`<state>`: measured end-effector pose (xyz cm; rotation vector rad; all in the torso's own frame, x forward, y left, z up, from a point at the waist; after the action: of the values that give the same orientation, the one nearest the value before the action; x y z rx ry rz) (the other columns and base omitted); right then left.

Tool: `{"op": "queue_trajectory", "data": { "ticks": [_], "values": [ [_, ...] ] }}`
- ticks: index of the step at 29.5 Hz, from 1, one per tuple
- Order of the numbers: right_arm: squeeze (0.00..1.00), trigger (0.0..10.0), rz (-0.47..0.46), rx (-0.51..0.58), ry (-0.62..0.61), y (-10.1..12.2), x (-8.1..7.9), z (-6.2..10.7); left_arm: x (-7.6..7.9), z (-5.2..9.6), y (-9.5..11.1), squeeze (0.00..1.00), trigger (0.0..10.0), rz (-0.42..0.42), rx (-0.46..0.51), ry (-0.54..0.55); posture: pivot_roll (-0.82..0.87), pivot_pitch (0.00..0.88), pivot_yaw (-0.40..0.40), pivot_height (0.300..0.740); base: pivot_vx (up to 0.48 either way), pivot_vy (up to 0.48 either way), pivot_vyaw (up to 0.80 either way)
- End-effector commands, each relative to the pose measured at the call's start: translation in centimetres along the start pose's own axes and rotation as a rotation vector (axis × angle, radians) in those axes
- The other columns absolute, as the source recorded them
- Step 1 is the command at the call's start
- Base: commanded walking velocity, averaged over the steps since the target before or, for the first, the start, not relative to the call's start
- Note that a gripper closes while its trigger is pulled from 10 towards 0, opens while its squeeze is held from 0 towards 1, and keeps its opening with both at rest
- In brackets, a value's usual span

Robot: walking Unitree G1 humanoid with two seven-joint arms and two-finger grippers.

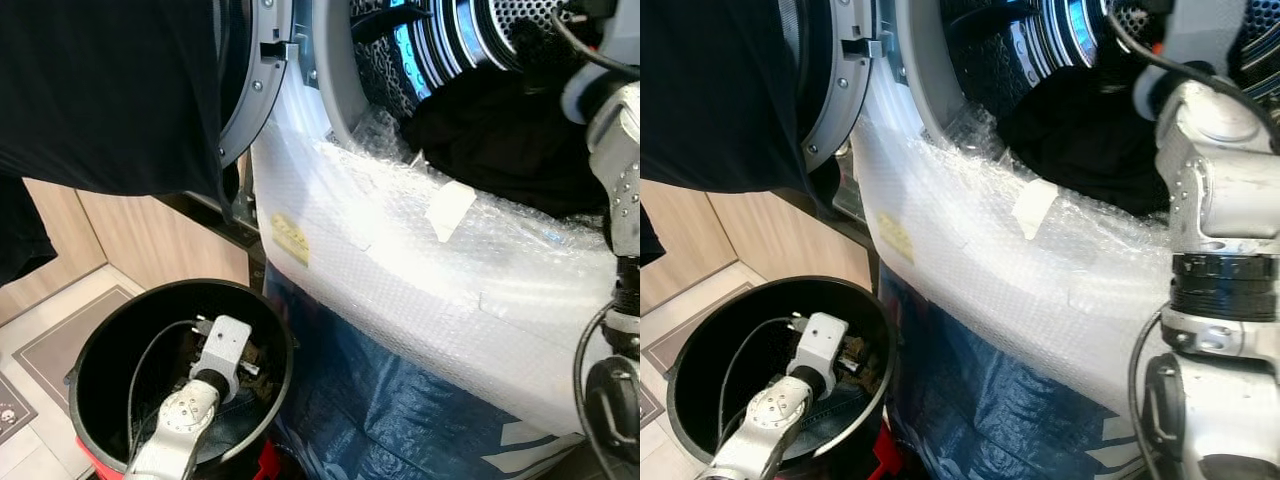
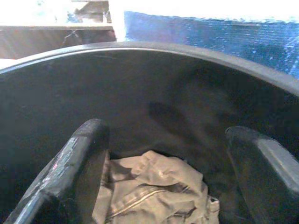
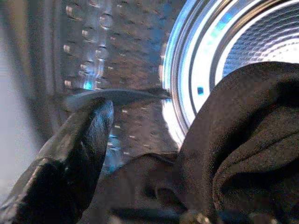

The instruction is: Clothes washing

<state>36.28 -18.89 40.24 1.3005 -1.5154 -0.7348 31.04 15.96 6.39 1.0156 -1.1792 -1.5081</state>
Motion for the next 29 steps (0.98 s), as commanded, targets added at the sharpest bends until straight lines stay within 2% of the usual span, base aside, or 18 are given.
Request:
{"op": "queue_trajectory", "data": {
  "ticks": [1, 3, 6, 8, 11, 15, 16, 18, 19, 20, 22, 24, 28, 29],
  "values": [
    [0.0, 10.0, -0.04, 0.004, 0.054, 1.0, -0.4, 0.5, 0.0, -0.1, 0.1, 0.0, 10.0, -0.011, -0.011, -0.004, 0.05, 0.072, -0.075, 0.74, 0.0, 0.0, 0.0],
    [0.0, 10.0, -0.005, -0.03, 0.074, 0.8, -0.8, 1.0, 0.0, -0.1, 0.1, 0.0, 10.0, -0.012, -0.012, -0.004, 0.04, 0.072, -0.077, 0.74, 0.0, 0.0, 0.0],
    [0.0, 10.0, -0.01, -0.052, 0.06, 0.7, -0.8, 1.3, 0.0, -0.1, 0.1, 0.0, 10.0, -0.011, -0.013, -0.005, 0.04, 0.074, -0.077, 0.74, 0.0, 0.0, 0.0],
    [0.0, 10.0, -0.016, -0.103, -0.023, 0.4, -0.1, 1.8, 0.1, -0.1, 0.0, 0.0, 10.0, -0.011, -0.018, -0.007, 0.04, 0.074, -0.08, 0.74, 0.0, 0.0, 0.0],
    [0.0, 10.0, -0.103, -0.204, -0.14, -0.7, 0.4, 2.4, 0.2, -0.1, -0.1, 0.0, 10.0, -0.011, -0.022, -0.01, 0.03, 0.075, -0.088, 0.74, 0.0, 0.0, 0.0],
    [0.0, 10.0, -0.147, -0.281, -0.151, -2.2, -0.2, 3.2, 0.3, -0.1, -0.2, 0.0, 10.0, -0.008, -0.024, -0.007, 0.02, 0.077, -0.095, 0.74, 0.0, 0.0, 0.0],
    [0.0, 10.0, -0.151, -0.343, -0.143, -3.9, -1.8, 3.9, 0.3, -0.1, -0.3, 0.0, 10.0, -0.005, -0.026, -0.007, 0.01, 0.079, -0.096, 0.74, 0.0, 0.0, 0.0],
    [0.0, 10.0, -0.214, -0.387, -0.103, -5.3, -3.6, 4.2, 0.5, -0.2, -0.3, 0.0, 10.0, -0.002, -0.027, -0.01, 0.01, 0.079, -0.099, 0.74, 0.0, 0.0, 0.0],
    [0.0, 10.0, -0.214, -0.387, -0.103, -5.3, -3.6, 4.2, 0.5, -0.2, -0.3, 0.0, 10.0, -0.002, -0.027, -0.01, 0.01, 0.079, -0.099, 0.74, 0.0, 0.0, 0.0],
    [0.0, 10.0, -0.243, -0.42, -0.076, -6.2, -5.2, 4.2, 0.6, -0.2, -0.3, 0.0, 10.0, -0.002, -0.027, -0.013, 0.01, 0.079, -0.1, 0.74, 0.0, 0.0, 0.0],
    [0.0, 10.0, -0.275, -0.461, -0.019, -6.6, -7.0, 3.9, 0.7, -0.3, -0.2, 0.0, 10.0, -0.001, -0.025, -0.013, 0.02, 0.079, -0.103, 0.74, 0.0, 0.0, 0.0],
    [0.0, 10.0, -0.28, -0.458, 0.013, -6.4, -7.8, 3.7, 0.6, -0.3, -0.2, 0.0, 10.0, -0.001, -0.026, -0.01, 0.02, 0.08, -0.105, 0.74, 0.0, 0.0, 0.0],
    [0.0, 10.0, -0.277, -0.432, 0.088, -5.1, -8.1, 3.9, 0.5, -0.2, -0.2, 0.0, 10.0, -0.002, -0.026, -0.006, 0.03, 0.083, -0.111, 0.74, 0.0, 0.0, 0.0],
    [0.0, 10.0, -0.282, -0.43, 0.125, -4.4, -8.0, 4.4, 0.4, -0.1, -0.3, 0.0, 10.0, -0.002, -0.028, -0.003, 0.02, 0.084, -0.114, 0.74, 0.0, 0.0, 0.0]
  ]
}}
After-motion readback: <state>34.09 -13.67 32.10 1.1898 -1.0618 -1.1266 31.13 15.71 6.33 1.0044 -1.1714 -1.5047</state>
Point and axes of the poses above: a point about 5 cm out from each wrist's last joint towards the gripper, its own z axis pointing back from the gripper into the wrist, its own y axis along the axis of the wrist's last joint, x = y × z, the point moved 1 cm from there along -z, pointing out of the wrist towards the gripper, and after that the axes turned 10 degrees about z, right-handed, at the moved point
